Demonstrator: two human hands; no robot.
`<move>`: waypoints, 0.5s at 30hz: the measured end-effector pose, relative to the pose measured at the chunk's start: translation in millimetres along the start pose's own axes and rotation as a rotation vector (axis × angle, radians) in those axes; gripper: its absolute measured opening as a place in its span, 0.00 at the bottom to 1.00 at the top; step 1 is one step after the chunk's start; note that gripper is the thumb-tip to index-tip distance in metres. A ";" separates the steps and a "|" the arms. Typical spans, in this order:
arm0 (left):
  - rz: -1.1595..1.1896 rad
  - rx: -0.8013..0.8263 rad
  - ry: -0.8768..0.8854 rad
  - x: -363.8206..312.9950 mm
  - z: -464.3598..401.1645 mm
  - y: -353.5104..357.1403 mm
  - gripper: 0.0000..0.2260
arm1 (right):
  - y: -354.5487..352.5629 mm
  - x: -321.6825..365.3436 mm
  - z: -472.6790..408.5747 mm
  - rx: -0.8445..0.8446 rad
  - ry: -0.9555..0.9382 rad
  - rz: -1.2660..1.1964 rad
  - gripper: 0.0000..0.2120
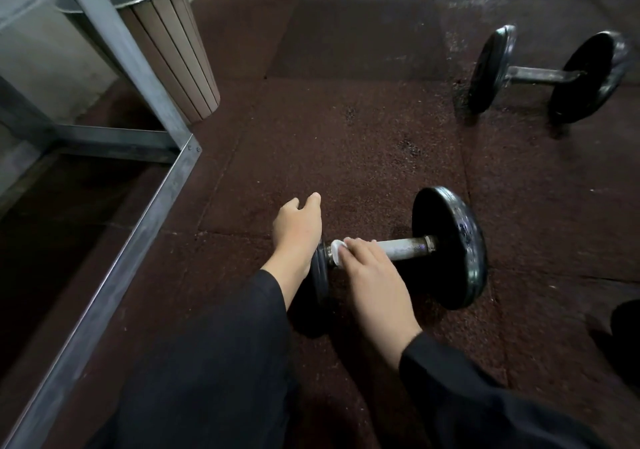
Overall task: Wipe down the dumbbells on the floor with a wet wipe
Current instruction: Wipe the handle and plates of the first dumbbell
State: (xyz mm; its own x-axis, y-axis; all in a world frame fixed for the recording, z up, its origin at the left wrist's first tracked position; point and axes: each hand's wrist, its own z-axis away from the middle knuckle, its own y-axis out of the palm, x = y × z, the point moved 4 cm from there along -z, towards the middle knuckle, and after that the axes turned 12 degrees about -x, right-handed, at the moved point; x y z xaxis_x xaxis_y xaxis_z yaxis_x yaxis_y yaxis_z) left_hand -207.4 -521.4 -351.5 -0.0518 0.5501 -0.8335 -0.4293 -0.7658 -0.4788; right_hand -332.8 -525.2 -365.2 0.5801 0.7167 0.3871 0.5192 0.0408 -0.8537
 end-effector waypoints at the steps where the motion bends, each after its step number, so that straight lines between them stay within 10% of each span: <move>1: -0.003 -0.004 0.001 -0.4 -0.1 -0.2 0.27 | -0.7 4.4 -9.5 0.071 0.019 -0.022 0.17; 15: -0.019 -0.011 0.005 -2.0 -0.4 -0.3 0.22 | -1.6 -2.4 -40.9 0.281 0.055 0.020 0.14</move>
State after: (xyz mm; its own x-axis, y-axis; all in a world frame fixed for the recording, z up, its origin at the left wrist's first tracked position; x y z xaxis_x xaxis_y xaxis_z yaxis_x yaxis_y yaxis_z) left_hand -206.8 -522.4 -349.9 -0.0392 0.5628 -0.8256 -0.4202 -0.7589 -0.4974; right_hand -309.3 -555.5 -350.5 0.6262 0.6805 0.3806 0.3172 0.2236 -0.9216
